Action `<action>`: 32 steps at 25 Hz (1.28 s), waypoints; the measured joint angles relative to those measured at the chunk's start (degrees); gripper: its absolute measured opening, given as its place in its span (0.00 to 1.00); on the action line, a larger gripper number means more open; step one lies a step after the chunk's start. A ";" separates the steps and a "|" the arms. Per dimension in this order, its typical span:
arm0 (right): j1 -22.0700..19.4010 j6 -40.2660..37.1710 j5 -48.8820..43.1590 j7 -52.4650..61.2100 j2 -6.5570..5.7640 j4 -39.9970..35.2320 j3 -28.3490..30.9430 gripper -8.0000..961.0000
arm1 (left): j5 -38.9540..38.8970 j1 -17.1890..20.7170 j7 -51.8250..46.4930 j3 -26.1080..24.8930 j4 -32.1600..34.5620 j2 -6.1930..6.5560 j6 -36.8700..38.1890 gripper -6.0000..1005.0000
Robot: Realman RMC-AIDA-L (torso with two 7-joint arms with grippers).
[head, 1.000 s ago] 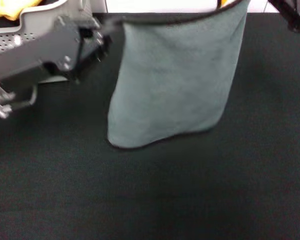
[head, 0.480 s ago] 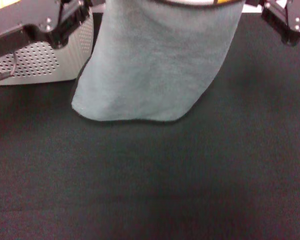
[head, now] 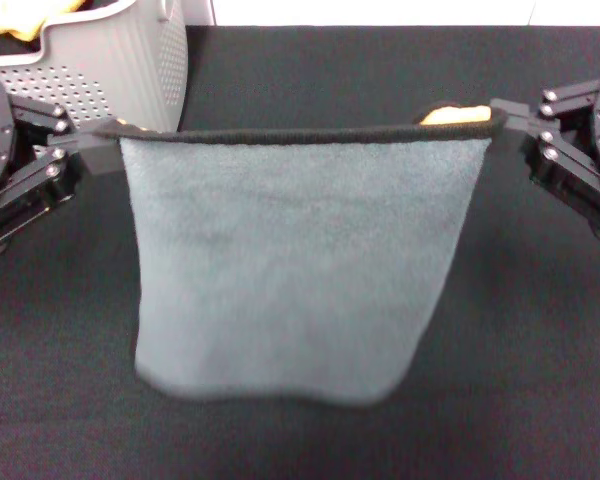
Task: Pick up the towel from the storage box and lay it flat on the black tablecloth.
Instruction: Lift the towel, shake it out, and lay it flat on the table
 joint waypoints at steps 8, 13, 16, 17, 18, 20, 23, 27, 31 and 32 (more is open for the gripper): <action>5.79 9.31 -6.89 3.56 -0.23 9.54 -5.83 0.01 | 13.32 -2.98 -3.65 -5.42 0.15 -1.79 -6.41 0.02; 13.06 20.10 -9.14 1.20 -0.29 20.89 -10.62 0.01 | 25.56 -5.94 -3.71 -8.84 -2.90 -2.93 -15.76 0.02; 15.24 24.10 -9.18 -0.35 -0.31 23.72 -10.83 0.01 | 29.32 -7.02 -4.69 -9.01 -3.44 -3.22 -20.13 0.03; 15.58 25.04 -9.20 -0.60 -0.35 24.08 -10.85 0.01 | 30.16 -7.19 -5.17 -9.02 -3.41 -3.35 -21.36 0.03; 15.98 26.32 -9.27 -0.86 -0.41 24.39 -10.87 0.01 | 30.94 -7.39 -5.57 -9.01 -3.41 -3.46 -22.45 0.03; 16.62 28.02 -9.97 -1.12 -0.49 24.84 -10.81 0.01 | 32.17 -7.73 -6.23 -8.85 -3.38 -3.73 -24.25 0.03; 17.99 31.12 -12.11 -1.20 -0.55 25.21 -10.68 0.01 | 34.42 -8.22 -7.00 -8.65 -2.68 -4.67 -26.49 0.03; 19.63 33.74 -14.41 -1.08 -0.56 26.27 -10.83 0.01 | 37.74 -9.79 -7.57 -8.56 -2.46 -6.29 -28.99 0.03; 20.75 36.70 -16.84 -0.86 -0.37 26.81 -11.22 0.01 | 41.77 -11.70 -7.77 -8.55 -2.17 -8.13 -32.22 0.03; 20.88 37.38 -17.25 -0.84 -0.33 26.87 -11.37 0.01 | 42.82 -12.07 -7.94 -8.53 -1.92 -8.55 -33.02 0.03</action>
